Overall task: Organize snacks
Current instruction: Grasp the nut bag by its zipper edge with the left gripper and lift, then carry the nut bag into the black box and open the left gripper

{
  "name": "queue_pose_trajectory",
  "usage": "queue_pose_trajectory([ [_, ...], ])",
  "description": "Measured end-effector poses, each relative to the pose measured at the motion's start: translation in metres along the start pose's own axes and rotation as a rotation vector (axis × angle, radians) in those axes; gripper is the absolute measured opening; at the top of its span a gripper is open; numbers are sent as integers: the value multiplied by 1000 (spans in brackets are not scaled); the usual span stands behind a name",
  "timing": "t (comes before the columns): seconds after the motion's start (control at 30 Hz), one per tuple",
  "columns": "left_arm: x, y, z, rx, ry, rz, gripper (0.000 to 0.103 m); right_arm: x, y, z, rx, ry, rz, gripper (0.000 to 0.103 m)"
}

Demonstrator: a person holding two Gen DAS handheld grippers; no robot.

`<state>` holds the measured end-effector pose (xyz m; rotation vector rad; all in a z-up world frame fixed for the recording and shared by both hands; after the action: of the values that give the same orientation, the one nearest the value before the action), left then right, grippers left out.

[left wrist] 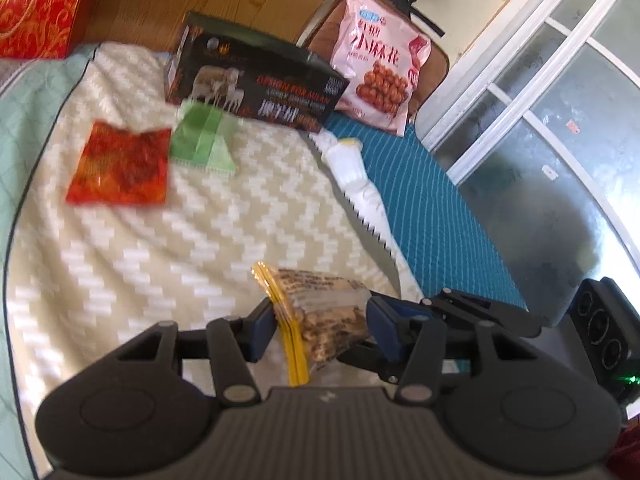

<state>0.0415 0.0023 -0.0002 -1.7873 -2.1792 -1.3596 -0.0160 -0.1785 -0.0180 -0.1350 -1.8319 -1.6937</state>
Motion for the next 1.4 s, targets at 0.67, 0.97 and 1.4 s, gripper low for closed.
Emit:
queue_pose_trajectory([
  [0.67, -49, 205, 29, -115, 116, -178, 52, -118, 144, -85, -91, -51, -167, 44],
  [0.97, -66, 227, 75, -64, 227, -200, 68, -152, 152, -92, -92, -66, -165, 50],
  [1.4, -4, 142, 64, 31, 173, -255, 71, -51, 73, -142, -337, -172, -104, 56],
])
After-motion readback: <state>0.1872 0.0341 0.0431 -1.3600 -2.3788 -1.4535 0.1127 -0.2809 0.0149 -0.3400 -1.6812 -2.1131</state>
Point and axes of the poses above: each gripper's, at about its wrist camera, not at the fingertips, and x roughly against the way its jaws point, z to its left, y to its top, the point moved 3 cm from there along -x, roughly the way its jaws point, and after that the axes turned 11 degrees about -y, right-handed, at the moved point
